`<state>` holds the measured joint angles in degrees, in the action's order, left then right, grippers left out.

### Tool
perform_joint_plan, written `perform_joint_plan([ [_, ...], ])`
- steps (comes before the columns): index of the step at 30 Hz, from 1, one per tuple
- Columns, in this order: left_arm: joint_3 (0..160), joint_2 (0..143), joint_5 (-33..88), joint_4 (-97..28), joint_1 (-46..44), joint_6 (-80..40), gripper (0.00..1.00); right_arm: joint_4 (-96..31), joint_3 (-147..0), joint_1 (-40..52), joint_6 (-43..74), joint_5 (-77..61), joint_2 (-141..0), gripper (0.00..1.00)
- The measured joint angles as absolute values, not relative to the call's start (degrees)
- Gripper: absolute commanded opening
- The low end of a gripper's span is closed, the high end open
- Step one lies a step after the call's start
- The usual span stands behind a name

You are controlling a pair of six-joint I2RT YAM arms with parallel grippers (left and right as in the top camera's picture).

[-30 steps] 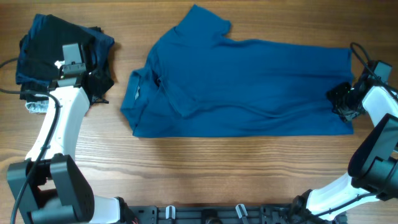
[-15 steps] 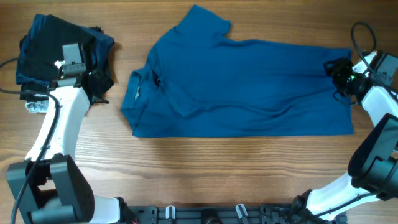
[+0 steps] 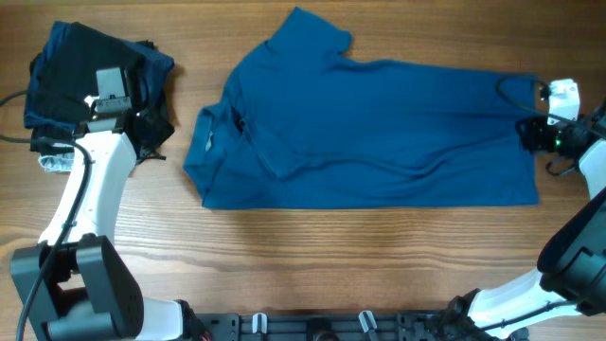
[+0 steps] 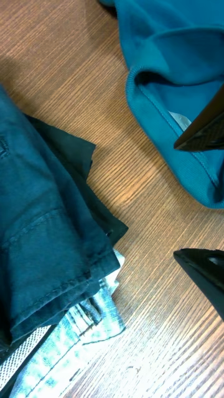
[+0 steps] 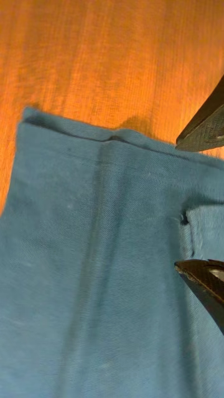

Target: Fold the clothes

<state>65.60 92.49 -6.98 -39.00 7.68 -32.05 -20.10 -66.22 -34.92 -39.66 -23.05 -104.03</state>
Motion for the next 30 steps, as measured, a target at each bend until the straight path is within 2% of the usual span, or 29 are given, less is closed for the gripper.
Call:
perform_joint_plan([
  [3, 65.60, 92.49, -7.01, -39.00, 7.68, -32.05, 0.51, -20.56, -66.22, -34.92, -47.72, -23.35, -104.25, 0.64],
  [5, 65.60, 92.49, -6.98, -39.00, 7.68, -32.05, 0.51, -22.44, -66.28, -34.81, -52.14, -23.55, -104.47, 0.74],
  [6, 65.60, 92.49, -6.98, -39.00, 7.68, -32.05, 0.51, -23.75, -66.30, -34.59, -53.45, -23.55, -104.57, 0.66],
  [7, 65.60, 92.49, -7.01, -39.00, 7.68, -32.05, 0.51, -24.21, -66.30, -34.20, -53.58, -23.57, -104.68, 0.48],
  [8, 65.60, 92.49, -6.98, -39.00, 7.68, -32.05, 0.51, -23.33, -66.30, -33.50, -51.31, -23.94, -104.77, 0.37],
  [9, 65.60, 92.49, -6.98, -39.00, 7.68, -32.05, 0.51, -22.13, -66.32, -32.84, -47.70, -23.99, -104.77, 0.35],
  [10, 65.60, 92.49, -7.01, -39.03, 7.68, -32.05, 0.51, -20.97, -66.50, -32.10, -40.99, -23.94, -104.79, 0.52],
  [12, 65.60, 92.49, -6.98, -39.05, 7.68, -32.05, 0.51, -21.89, -67.42, -30.22, -21.78, -23.07, -104.79, 0.55],
  [14, 65.60, 92.49, -6.98, -39.64, 7.68, -32.05, 0.51, -26.70, -67.96, -28.21, -3.22, -21.65, -104.77, 0.56],
  [17, 65.60, 92.49, -6.98, -40.84, 7.68, -32.05, 0.51, -29.76, -67.96, -26.39, 13.67, -16.58, -104.68, 0.52],
  [23, 65.60, 92.49, -6.98, -40.71, 7.68, -32.05, 0.51, -33.63, -67.88, -26.33, 29.10, -4.27, -104.62, 0.52],
  [30, 65.60, 92.49, -6.98, -40.49, 7.68, -32.05, 0.51, -30.52, -67.88, -26.26, 33.41, -0.80, -106.91, 0.52],
])
